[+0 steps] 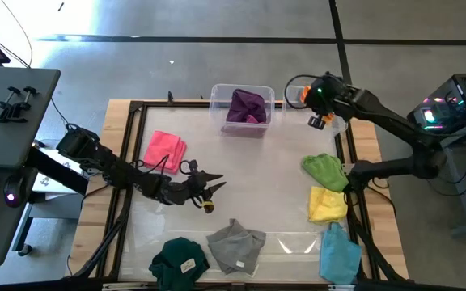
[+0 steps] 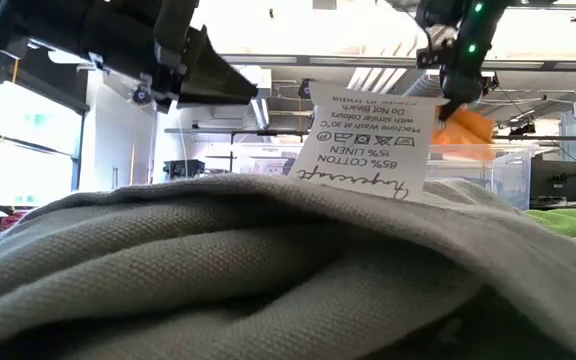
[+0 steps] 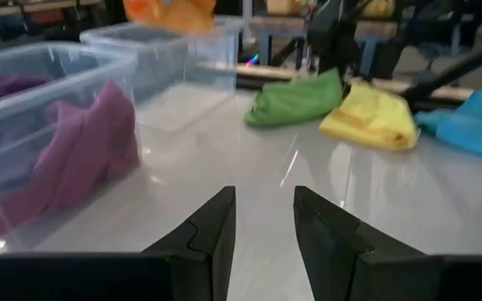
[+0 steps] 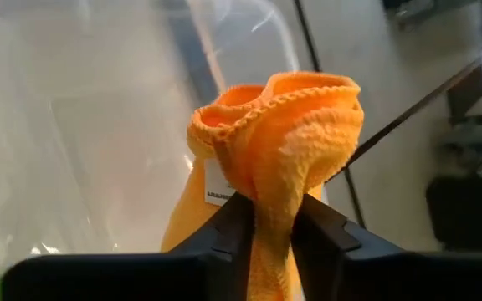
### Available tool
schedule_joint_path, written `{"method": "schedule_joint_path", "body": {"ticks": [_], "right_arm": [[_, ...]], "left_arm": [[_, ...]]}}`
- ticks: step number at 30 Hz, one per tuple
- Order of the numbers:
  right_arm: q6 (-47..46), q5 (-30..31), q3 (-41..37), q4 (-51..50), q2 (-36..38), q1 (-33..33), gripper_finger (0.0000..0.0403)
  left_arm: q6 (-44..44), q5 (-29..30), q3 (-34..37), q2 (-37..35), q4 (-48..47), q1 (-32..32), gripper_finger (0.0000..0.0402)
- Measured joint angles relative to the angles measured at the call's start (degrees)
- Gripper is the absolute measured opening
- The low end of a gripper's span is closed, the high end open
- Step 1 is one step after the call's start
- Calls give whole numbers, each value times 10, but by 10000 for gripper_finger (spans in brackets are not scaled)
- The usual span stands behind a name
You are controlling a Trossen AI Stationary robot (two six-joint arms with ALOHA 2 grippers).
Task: Sort towels by color in basket
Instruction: Put the orange towel into the right transparent bin, then put the green towel into the right transparent bin
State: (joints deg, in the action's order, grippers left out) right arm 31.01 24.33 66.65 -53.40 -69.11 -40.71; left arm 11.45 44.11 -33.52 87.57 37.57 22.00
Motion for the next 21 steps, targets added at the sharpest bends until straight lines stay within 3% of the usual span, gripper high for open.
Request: {"method": "schedule_joint_path", "body": {"ticks": [5,13,17,21], "right_arm": [[-4,-43,0,10,-22,-17,118],[-99,-58,0,16,1,-3,123],[-137,-99,0,15,28,45,123],[-180,-113,0,-3,63,140,121]], "left_arm": [[-1,0,0,0,27,2,107],[-5,0,0,0,25,2,107],[-17,-5,0,0,26,2,107],[-17,-6,0,0,14,2,107]]}}
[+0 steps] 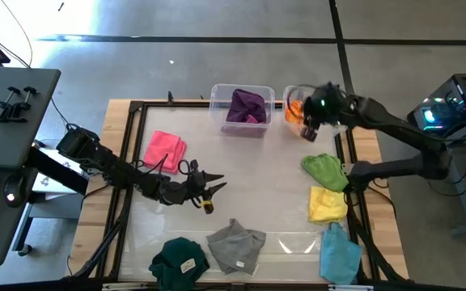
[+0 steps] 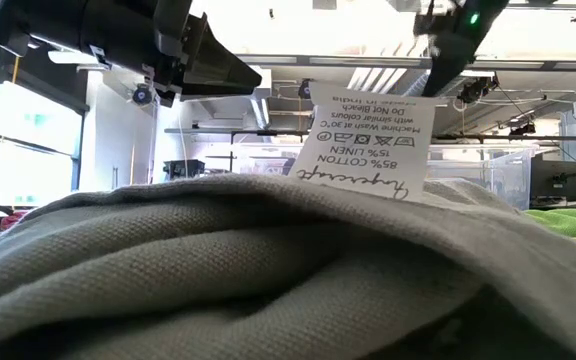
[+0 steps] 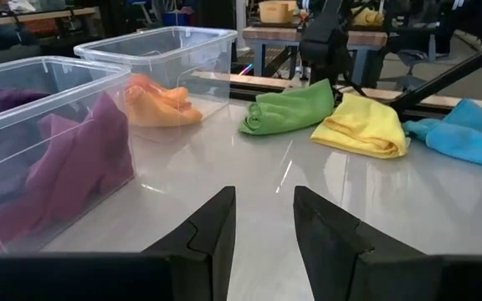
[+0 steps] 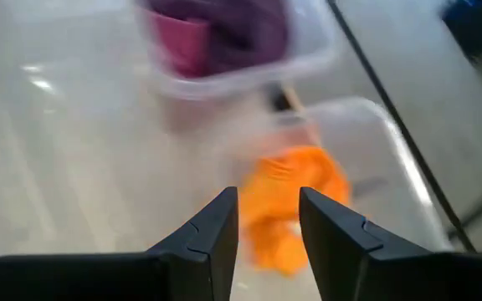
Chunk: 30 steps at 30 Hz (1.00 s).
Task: Sort towels by color in basket
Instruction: Put the green towel into the right transparent bin
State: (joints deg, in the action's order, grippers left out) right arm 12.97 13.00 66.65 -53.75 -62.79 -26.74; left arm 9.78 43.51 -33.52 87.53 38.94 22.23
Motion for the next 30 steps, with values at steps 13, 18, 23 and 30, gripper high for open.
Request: {"method": "schedule_joint_path", "body": {"ticks": [13,18,23,30], "right_arm": [[-296,54,-157,-23,76,333,80],[-452,49,-250,-19,77,358,81],[-530,86,-309,-19,75,328,106],[-587,119,-363,15,42,272,165]], "left_arm": [[-11,-1,0,0,-2,23,107],[-15,-1,0,0,-1,23,107],[-20,0,0,0,-1,22,107],[-40,-1,0,0,4,12,107]]}}
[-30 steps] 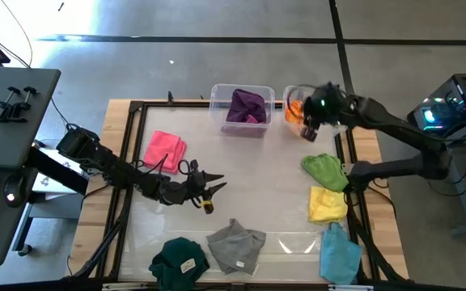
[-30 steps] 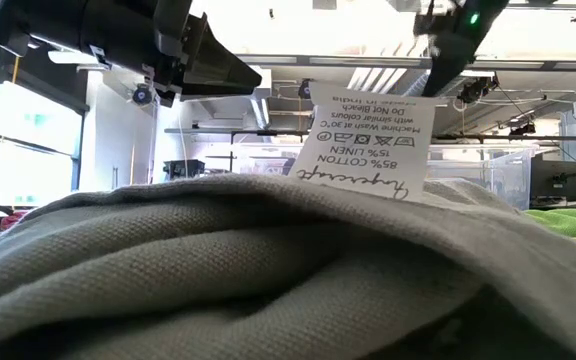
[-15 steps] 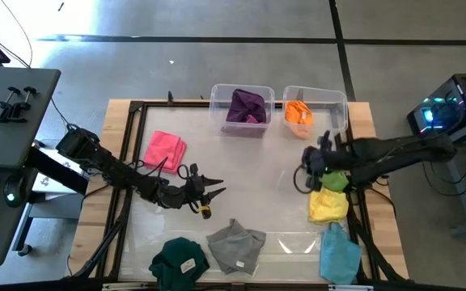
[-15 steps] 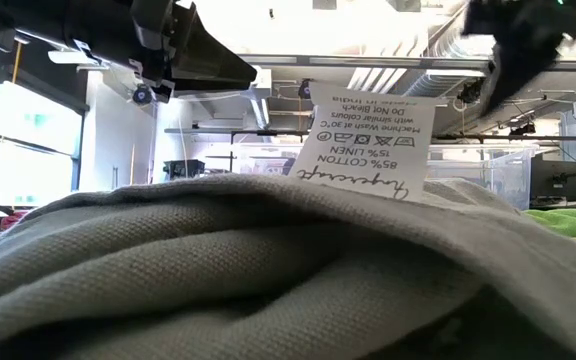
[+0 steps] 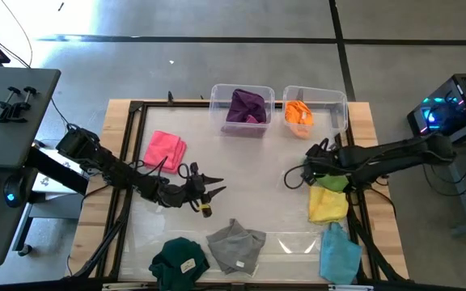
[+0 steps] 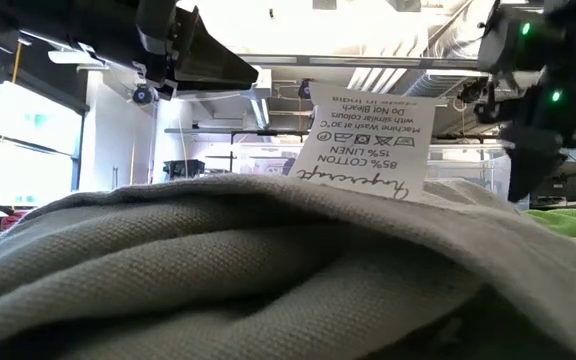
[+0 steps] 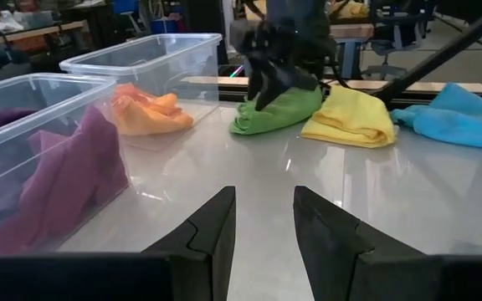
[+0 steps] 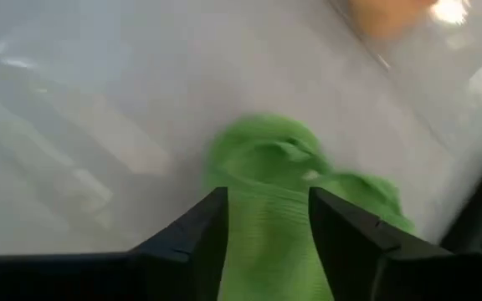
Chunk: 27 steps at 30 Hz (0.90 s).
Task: Sort towels by color in basket
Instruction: Put the green towel into the right transparent bin
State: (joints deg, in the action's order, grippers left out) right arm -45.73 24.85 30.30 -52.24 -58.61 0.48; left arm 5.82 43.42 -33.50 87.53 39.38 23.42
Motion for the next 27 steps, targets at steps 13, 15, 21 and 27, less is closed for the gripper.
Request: {"method": "schedule_joint_path", "body": {"ticks": [13,15,21,27], "right_arm": [[39,-64,-80,181,-71,-38,97],[49,-60,-82,206,-74,-34,57],[139,-35,-76,329,-66,-9,21],[395,86,20,357,-44,8,7]], "left_arm": [[6,-39,0,0,10,-24,107],[6,-43,0,0,10,-24,107],[10,-57,0,0,10,-24,107],[20,-57,0,0,13,-24,107]]}}
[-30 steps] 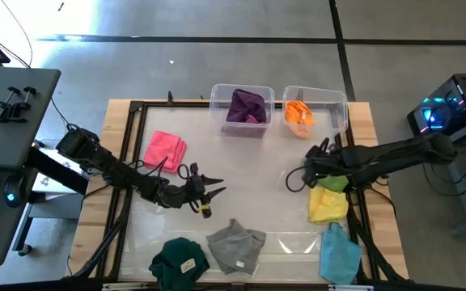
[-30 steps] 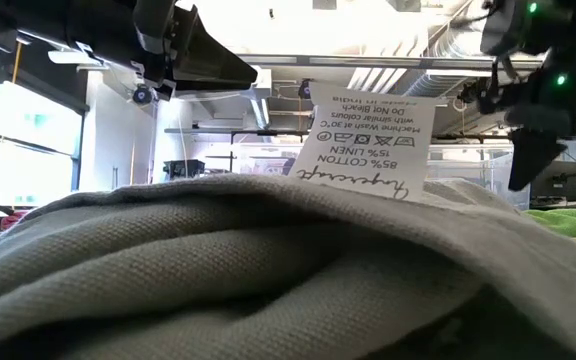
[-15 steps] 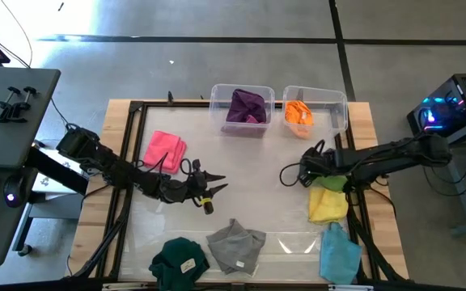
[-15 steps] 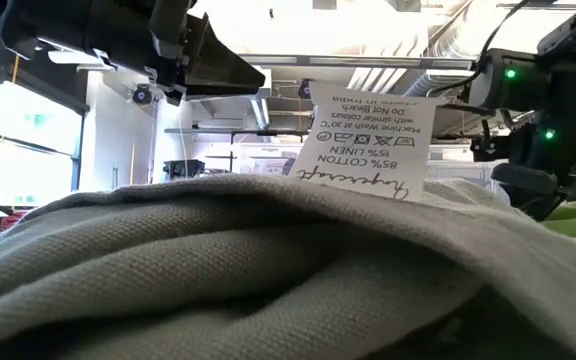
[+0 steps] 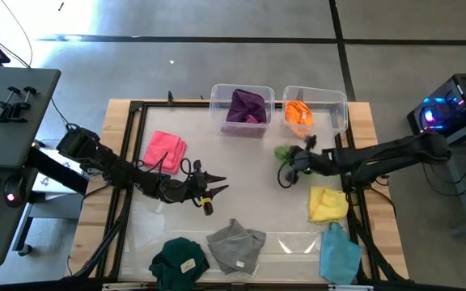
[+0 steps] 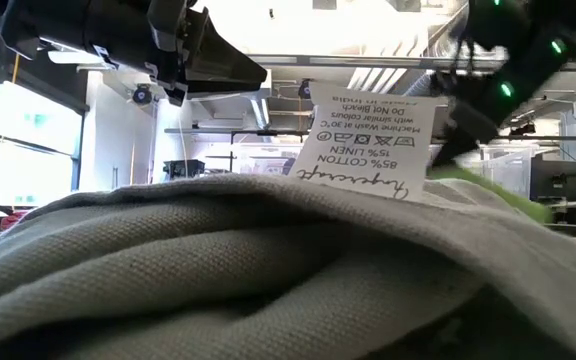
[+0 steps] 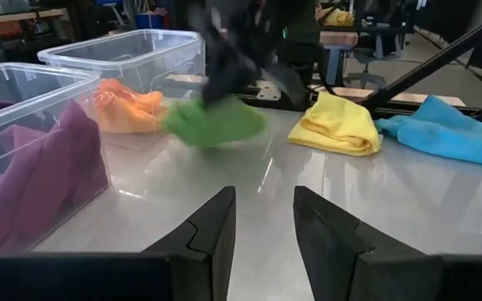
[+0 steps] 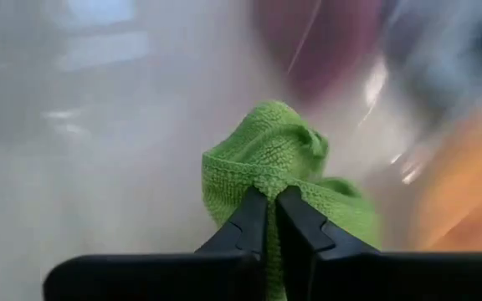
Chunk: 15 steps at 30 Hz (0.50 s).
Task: Sort towels by color in basket
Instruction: Put the green towel into the right transparent bin
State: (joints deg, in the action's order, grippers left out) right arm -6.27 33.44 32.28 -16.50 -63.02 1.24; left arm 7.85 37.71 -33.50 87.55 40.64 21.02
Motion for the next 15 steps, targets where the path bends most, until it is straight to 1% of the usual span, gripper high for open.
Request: {"method": "schedule_joint_path", "body": {"ticks": [4,6,8,10,13,15], "right_arm": [[244,206,89,3,8,-7,15],[352,265,138,-3,8,-23,14],[425,275,182,-5,8,-48,9],[466,259,220,-30,8,-83,6],[481,218,263,-97,8,-147,6],[465,205,275,-146,9,-193,14]], "left_arm": [[0,0,0,0,-2,0,107],[0,0,0,0,0,0,107],[0,0,0,0,0,0,107],[5,0,0,0,0,0,107],[10,0,0,0,0,2,107],[9,0,0,0,0,4,107]]}}
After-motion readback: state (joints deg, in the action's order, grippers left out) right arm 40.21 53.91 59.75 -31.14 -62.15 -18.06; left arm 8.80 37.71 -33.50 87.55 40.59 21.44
